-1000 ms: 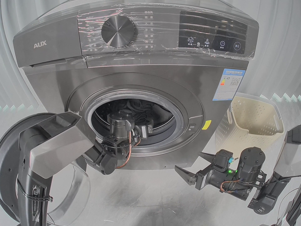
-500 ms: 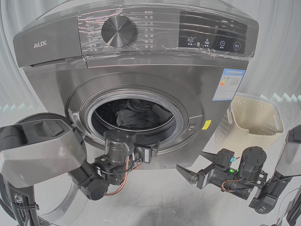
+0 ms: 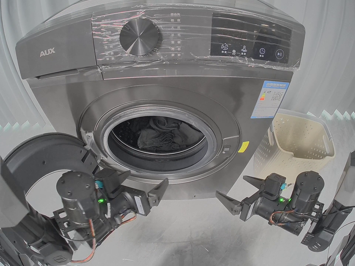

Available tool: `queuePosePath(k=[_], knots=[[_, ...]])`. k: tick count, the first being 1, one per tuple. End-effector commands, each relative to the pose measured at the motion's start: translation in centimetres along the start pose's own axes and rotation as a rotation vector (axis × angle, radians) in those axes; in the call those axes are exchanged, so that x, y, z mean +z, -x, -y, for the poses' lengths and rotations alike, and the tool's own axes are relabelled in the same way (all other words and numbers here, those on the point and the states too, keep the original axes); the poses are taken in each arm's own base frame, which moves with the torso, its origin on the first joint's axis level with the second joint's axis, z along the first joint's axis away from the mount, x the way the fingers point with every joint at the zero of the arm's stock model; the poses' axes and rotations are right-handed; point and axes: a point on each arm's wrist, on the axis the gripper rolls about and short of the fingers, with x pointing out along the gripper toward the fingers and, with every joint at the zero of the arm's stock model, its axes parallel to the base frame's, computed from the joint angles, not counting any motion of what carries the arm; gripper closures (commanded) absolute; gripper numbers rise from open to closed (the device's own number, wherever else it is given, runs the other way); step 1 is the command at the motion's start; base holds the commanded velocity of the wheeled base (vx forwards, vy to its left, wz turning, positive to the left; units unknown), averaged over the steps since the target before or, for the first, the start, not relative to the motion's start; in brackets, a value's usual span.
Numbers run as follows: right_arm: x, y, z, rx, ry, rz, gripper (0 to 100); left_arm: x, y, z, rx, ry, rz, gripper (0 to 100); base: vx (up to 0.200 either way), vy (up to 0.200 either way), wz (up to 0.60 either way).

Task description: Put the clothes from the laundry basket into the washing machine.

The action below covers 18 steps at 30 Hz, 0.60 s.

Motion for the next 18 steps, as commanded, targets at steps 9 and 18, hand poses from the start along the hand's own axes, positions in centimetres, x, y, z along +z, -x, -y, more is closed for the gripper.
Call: queuePosePath(k=[9,18], knots=[[1.8,5.3,1.7,-0.127,-0.005,0.077,0,1.7,6.0,-1.3,0.034,0.019,0.104,0,-0.022,0.000,0.00],[2.0,6.8,3.2,-0.200,-0.016,0.088,0,1.7,8.1,-2.6,0.064,-0.041,0.120,0,-0.200,0.000,0.00]])
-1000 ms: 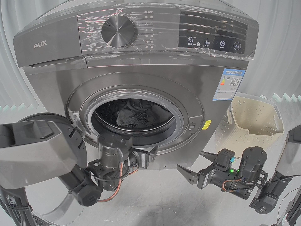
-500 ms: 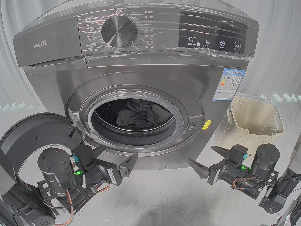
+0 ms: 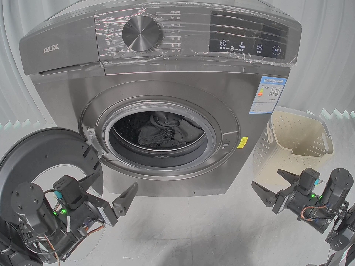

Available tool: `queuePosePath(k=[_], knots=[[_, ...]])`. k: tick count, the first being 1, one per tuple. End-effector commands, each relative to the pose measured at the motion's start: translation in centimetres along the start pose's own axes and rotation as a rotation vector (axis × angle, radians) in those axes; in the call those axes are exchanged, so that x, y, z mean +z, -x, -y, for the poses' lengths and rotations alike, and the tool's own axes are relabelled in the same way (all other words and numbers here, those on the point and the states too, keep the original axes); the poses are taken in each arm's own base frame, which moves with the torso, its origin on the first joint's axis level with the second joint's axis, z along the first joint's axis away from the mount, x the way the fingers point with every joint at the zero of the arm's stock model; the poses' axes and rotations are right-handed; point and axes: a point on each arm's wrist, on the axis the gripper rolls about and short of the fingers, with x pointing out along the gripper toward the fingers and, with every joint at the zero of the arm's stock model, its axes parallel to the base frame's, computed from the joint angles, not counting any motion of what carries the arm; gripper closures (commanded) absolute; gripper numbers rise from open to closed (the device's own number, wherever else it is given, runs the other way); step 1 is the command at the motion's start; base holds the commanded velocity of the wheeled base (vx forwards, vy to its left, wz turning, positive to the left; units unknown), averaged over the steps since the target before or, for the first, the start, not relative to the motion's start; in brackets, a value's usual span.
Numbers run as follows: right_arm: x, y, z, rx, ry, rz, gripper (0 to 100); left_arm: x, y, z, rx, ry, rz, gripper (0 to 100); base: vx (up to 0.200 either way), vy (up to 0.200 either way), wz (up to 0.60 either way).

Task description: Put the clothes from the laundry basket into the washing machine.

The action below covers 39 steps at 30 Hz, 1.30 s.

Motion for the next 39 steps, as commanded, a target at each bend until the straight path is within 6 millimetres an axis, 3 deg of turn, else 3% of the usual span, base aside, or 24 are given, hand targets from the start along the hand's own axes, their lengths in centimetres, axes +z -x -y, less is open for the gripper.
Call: queuePosePath(k=[1,10,14,20,29,39], knots=[[0.6,1.2,0.6,-0.020,-0.008,0.033,0,0.5,1.6,-0.9,0.017,-0.008,0.035,0,-0.200,0.000,0.00],[1.2,3.1,0.9,-0.042,-0.022,0.005,0,1.0,3.8,-2.5,0.070,-0.040,0.080,0,-0.200,0.000,0.00],[1.1,6.1,1.3,-0.067,-0.005,-0.070,0,1.9,5.4,-3.2,0.092,-0.031,0.123,0,-0.200,0.000,0.00],[0.6,10.6,2.1,-0.202,-0.003,-0.097,0,1.5,8.6,-4.1,0.101,-0.042,0.080,0,-0.100,0.000,0.00],[-0.2,16.7,3.3,-0.308,-0.012,0.047,0,-0.5,14.0,-6.2,0.195,-0.031,0.051,0,-0.133,0.000,0.00],[-2.0,19.7,3.5,-0.444,0.066,0.148,0,-4.3,18.6,-7.1,0.417,-0.014,0.095,0,0.000,0.000,0.00]])
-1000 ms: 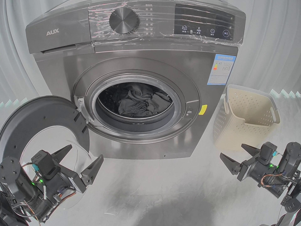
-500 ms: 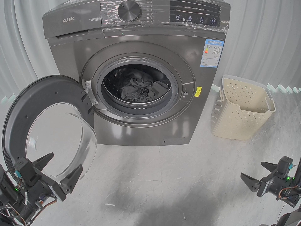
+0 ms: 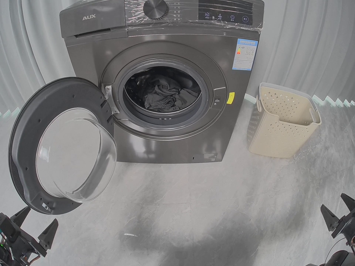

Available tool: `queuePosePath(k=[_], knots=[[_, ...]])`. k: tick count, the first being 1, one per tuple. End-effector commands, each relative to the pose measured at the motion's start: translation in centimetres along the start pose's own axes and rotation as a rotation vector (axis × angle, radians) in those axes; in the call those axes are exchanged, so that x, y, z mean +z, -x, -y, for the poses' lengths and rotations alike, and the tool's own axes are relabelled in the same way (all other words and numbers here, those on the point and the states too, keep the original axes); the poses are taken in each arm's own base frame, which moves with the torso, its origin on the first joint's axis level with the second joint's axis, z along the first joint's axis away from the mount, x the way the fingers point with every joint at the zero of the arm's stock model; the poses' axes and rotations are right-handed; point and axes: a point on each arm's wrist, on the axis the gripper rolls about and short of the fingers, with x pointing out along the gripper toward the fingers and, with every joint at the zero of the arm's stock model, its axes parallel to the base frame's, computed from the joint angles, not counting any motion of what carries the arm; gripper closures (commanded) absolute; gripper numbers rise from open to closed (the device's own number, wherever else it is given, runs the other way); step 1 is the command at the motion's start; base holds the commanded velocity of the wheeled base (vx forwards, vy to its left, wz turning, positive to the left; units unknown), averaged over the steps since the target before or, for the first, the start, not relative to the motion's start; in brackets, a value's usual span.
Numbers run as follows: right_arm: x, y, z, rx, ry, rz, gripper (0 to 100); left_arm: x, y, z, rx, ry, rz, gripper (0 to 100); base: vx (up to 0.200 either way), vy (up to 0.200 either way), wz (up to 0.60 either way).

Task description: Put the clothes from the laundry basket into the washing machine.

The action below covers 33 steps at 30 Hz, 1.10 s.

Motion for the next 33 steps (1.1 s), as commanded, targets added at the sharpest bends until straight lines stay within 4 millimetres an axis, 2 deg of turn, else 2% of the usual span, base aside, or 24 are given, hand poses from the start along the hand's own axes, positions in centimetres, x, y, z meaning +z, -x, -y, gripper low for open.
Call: queuePosePath(k=[1,5,12,15,18,21,24,26,32,33], knots=[[-1.7,3.1,1.1,-0.104,0.009,0.161,0,-2.9,3.5,-1.3,0.131,0.065,0.151,0,0.000,0.000,0.00],[-3.2,4.3,1.3,-0.170,0.026,0.190,0,-3.4,3.9,-1.1,0.142,0.062,0.173,0,0.000,0.000,0.00],[-3.1,4.4,1.4,-0.317,0.021,0.203,0,-3.5,4.1,-0.9,0.260,0.059,0.189,0,0.000,0.000,0.00],[-3.3,4.4,1.4,-0.342,0.017,0.192,0,-3.8,4.6,-0.5,0.222,0.063,0.261,0,0.000,0.000,0.00],[-3.4,4.4,1.3,-0.301,0.020,0.185,0,-3.8,4.6,-0.5,0.188,0.037,0.261,0,0.000,0.000,0.00],[-3.6,4.2,0.9,-0.131,0.037,0.156,0,-3.8,4.6,-0.5,0.186,0.036,0.261,0,0.000,0.000,0.00],[-3.8,4.3,1.0,-0.201,0.090,0.135,0,-3.8,4.6,-0.5,0.189,0.013,0.257,0,0.000,0.000,0.00],[-3.9,4.6,0.7,-0.332,0.134,0.152,0,-3.8,4.6,-0.5,0.200,0.016,0.258,0,0.000,0.000,0.00],[-4.1,5.0,0.5,-0.173,0.115,0.216,0,-3.8,4.7,-0.6,0.232,0.021,0.259,0,0.000,0.000,0.00],[-4.1,5.0,0.4,-0.105,0.058,0.213,0,-3.8,4.7,-0.6,0.238,0.013,0.259,0,0.000,0.000,0.00]])
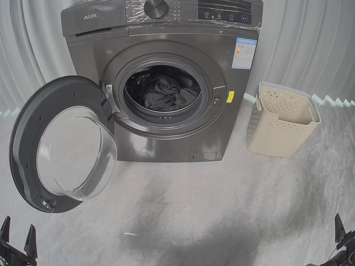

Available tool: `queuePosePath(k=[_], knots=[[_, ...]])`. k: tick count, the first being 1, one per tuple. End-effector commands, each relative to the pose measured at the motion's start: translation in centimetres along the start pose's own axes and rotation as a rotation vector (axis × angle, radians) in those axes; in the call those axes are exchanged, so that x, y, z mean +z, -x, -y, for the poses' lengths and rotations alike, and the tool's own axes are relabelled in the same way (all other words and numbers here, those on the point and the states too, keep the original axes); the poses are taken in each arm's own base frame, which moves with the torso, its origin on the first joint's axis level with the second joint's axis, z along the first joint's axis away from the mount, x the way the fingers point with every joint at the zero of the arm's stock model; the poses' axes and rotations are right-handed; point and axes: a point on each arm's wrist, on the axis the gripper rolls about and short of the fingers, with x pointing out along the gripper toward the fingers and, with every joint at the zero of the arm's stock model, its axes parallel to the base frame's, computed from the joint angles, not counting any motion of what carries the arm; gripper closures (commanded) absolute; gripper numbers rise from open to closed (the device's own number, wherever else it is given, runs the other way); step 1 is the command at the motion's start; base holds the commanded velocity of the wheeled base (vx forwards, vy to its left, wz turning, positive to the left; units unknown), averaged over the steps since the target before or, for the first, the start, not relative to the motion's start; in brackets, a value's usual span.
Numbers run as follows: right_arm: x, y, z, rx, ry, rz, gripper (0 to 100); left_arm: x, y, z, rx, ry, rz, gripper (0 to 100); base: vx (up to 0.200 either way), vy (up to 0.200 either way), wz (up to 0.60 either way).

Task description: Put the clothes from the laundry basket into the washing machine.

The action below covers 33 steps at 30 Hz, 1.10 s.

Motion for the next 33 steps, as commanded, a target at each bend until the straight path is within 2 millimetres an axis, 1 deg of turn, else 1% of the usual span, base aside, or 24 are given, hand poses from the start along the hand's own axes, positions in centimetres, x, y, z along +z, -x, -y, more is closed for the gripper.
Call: queuePosePath(k=[1,2,4,7,9,11,13,15,17,19,23,24,25,26,27,28,30,32,33], knots=[[-0.52,0.49,-0.37,0.177,-0.155,0.024,0,-0.57,0.01,-0.14,0.053,-0.029,-0.007,0,0.000,0.000,0.00],[-0.55,0.50,-0.41,0.190,-0.191,0.017,0,-0.59,0.02,-0.20,0.077,-0.037,-0.008,0,0.000,0.000,0.00],[-0.55,0.49,-0.37,0.171,-0.150,0.021,0,-0.59,0.03,-0.21,0.082,-0.046,-0.011,0,0.000,0.000,0.00],[-0.61,0.49,-0.17,0.076,-0.063,0.014,0,-0.61,0.01,-0.08,0.024,-0.053,-0.012,0,0.000,0.000,0.00],[-0.58,0.49,-0.10,0.043,-0.059,0.016,0,-0.61,0.01,-0.04,0.008,-0.049,-0.012,0,0.000,0.000,0.00],[-0.58,0.48,0.06,-0.024,-0.048,0.013,0,-0.64,0.01,-0.03,0.001,-0.037,-0.016,0,0.000,0.000,0.00],[-0.62,0.45,-0.02,0.006,-0.054,0.018,0,-0.62,0.02,-0.03,0.001,-0.040,-0.016,0,0.000,0.000,0.00],[-0.56,0.53,-0.32,0.152,-0.060,0.017,0,-0.62,0.02,0.01,-0.016,-0.044,-0.016,0,0.000,0.000,0.00],[-0.47,0.62,-0.32,0.157,-0.062,-0.009,0,-0.66,0.02,0.09,-0.054,-0.029,-0.021,0,0.000,0.000,0.00],[-0.51,0.68,-0.30,0.152,-0.060,-0.017,0,-0.86,0.02,0.16,-0.088,-0.010,-0.041,0,-0.200,0.000,0.00],[-0.52,0.72,-0.46,0.228,-0.020,-0.014,0,-0.91,0.04,0.17,-0.095,-0.010,-0.049,0,-0.200,0.000,0.00],[-0.52,0.72,-0.46,0.228,-0.020,-0.014,0,-0.91,0.04,0.17,-0.095,-0.010,-0.049,0,0.000,0.000,0.00],[-0.53,0.71,-0.35,0.176,-0.057,-0.029,0,-0.91,0.04,0.17,-0.095,-0.006,-0.049,0,0.000,0.000,0.00],[-0.52,0.67,-0.19,0.102,-0.063,-0.029,0,-0.91,0.04,0.16,-0.094,-0.009,-0.049,0,0.000,0.000,0.00],[-0.50,0.67,-0.14,0.079,-0.063,-0.027,0,-0.91,0.04,0.17,-0.095,-0.009,-0.049,0,0.000,0.000,0.00],[-0.52,0.65,0.01,0.012,-0.075,-0.029,0,-0.91,0.04,0.16,-0.094,-0.010,-0.049,0,0.000,0.000,0.00],[-0.53,0.65,-0.07,0.051,-0.089,-0.029,0,-0.93,0.04,0.16,-0.094,-0.012,-0.050,0,0.000,0.000,0.00],[-0.53,0.65,-0.07,0.051,-0.089,-0.029,0,-0.93,0.04,0.16,-0.094,-0.012,-0.050,0,0.000,0.000,0.00],[-1.25,0.38,-0.45,0.181,-0.075,-0.037,0,-0.91,0.04,0.17,-0.095,-0.010,-0.049,0,0.000,0.000,0.00]])
